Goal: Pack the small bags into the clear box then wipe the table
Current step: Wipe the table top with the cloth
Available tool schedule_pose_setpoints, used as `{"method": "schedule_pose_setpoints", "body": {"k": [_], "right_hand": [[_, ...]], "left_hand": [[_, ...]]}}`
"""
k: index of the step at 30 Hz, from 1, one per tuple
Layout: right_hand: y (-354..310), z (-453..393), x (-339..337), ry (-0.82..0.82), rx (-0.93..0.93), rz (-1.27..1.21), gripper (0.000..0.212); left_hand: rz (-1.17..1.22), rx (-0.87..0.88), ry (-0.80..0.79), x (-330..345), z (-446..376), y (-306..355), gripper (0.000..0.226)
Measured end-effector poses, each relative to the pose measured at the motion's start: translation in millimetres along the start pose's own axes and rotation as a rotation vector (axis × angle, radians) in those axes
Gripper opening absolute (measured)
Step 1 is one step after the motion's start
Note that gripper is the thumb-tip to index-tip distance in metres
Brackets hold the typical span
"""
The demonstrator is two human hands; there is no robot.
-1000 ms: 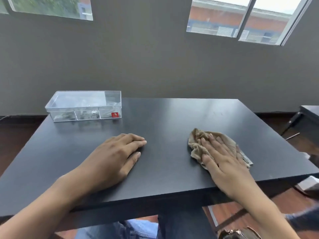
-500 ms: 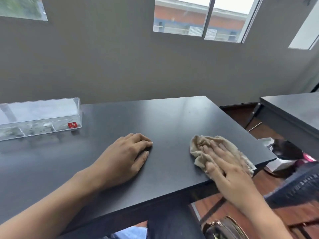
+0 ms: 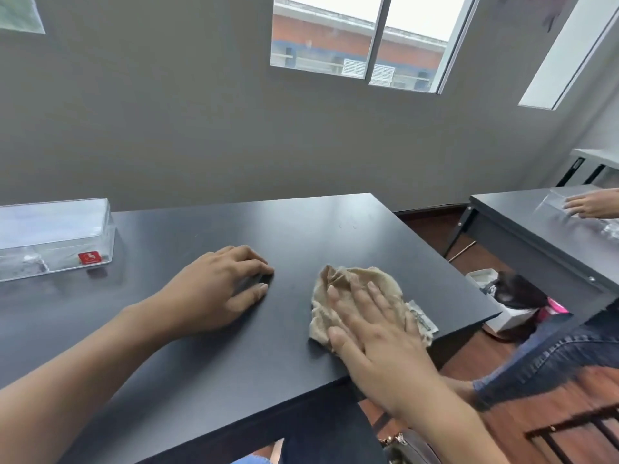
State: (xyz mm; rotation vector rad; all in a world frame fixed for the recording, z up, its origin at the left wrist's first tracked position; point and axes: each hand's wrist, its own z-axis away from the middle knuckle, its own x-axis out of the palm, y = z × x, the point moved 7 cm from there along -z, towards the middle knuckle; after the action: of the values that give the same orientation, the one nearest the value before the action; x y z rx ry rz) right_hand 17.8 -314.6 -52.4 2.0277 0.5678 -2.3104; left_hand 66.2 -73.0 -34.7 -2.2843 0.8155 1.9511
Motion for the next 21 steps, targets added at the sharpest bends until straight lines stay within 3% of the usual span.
{"method": "schedule_pose_setpoints", "body": {"k": [5, 15, 21], "right_hand": [[-12.5, 8.4, 0.2, -0.029, -0.077, 0.033, 0.060], [17.1, -177.5, -20.9, -0.041, 0.021, 0.164, 0.071], [8.8, -196.9, -21.5, 0.004, 0.071, 0.128, 0.072]], "left_hand": [[0.033, -0.017, 0.068, 1.3, 0.8, -10.0, 0.042], [-0.022, -0.091, 0.121, 2.4, 6.6, -17.1, 0.050], [-0.040, -0.103, 0.113, -1.2, 5.5, -17.8, 0.050]]}}
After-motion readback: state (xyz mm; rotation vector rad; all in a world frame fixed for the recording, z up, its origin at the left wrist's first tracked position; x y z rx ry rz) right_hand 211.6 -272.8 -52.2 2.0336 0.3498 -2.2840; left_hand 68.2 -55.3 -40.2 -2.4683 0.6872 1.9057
